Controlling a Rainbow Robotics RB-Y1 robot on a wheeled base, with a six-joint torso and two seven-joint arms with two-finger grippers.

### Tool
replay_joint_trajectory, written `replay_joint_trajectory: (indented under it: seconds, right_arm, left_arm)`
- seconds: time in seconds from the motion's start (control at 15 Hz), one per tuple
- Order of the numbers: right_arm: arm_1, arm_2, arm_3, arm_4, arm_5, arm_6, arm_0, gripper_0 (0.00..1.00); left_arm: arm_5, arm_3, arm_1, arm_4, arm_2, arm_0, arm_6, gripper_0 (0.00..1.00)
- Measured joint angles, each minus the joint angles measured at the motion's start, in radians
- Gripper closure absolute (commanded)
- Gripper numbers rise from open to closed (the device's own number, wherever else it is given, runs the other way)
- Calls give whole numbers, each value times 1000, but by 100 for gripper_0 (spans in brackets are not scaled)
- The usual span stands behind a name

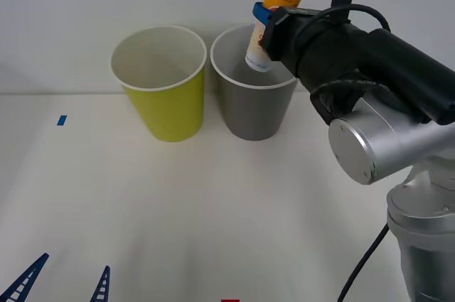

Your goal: Put cans in the gray bin and PET bottles in the light green bin.

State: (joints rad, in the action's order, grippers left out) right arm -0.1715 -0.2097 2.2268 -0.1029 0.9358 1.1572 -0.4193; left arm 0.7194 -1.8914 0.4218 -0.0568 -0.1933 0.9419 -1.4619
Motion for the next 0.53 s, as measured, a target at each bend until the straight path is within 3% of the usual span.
replay_joint_trajectory:
  seconds: [0.27, 0.53]
  right_arm:
    - [24, 43, -140, -100, -49, 142, -73, 100]
    - [31, 45, -299, -112, -173, 152, -143, 100]
  left_arm:
    - [0, 0, 0, 0, 0, 0, 0, 0]
    - [0, 0, 0, 0, 0, 0, 0, 0]
